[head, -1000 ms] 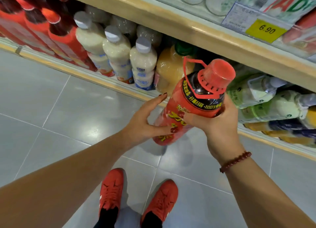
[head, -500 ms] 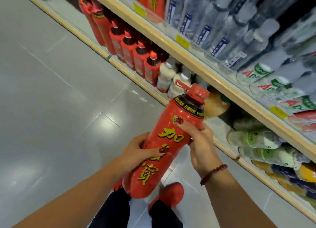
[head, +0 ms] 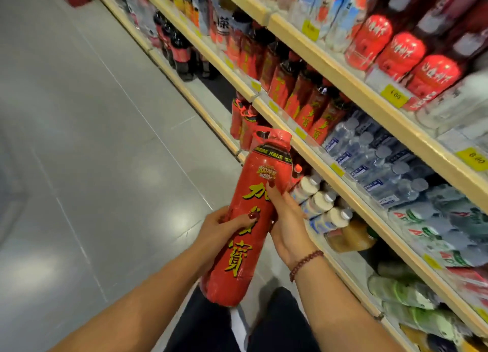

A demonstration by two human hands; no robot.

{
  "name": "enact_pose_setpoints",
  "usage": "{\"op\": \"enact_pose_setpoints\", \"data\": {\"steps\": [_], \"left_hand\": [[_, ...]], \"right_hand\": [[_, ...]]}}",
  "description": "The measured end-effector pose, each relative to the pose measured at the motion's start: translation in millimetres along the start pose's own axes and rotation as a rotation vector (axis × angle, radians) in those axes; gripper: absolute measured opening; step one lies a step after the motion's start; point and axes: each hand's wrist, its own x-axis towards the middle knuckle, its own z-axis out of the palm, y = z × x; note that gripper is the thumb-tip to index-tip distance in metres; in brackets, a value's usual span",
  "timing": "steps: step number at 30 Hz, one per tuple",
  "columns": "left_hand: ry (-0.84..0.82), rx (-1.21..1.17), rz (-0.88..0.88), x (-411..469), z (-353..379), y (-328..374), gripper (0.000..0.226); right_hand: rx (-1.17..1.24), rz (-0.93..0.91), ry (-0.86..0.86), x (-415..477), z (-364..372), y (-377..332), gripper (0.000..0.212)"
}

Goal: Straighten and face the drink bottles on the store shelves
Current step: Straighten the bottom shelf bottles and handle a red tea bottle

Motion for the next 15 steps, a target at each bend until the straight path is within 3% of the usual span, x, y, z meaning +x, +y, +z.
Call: {"op": "enact_pose_setpoints", "data": {"steps": [8, 13, 15], "left_hand": [[0.063, -0.076, 0.129, 0, -37, 78, 0.05], [0.098, -0.122, 0.175, 30, -68, 127, 0.046], [0.122, -0.122, 0.192, 49, -82, 149, 0.05]], "right_hand": [[-0.151, -0.034, -0.09, 25, 79, -65, 0.055], [-0.188, -0.027, -0.151, 76, 125, -95, 0.065], [-0.2, -0.025, -0.162, 107, 144, -106, 0.059]]}}
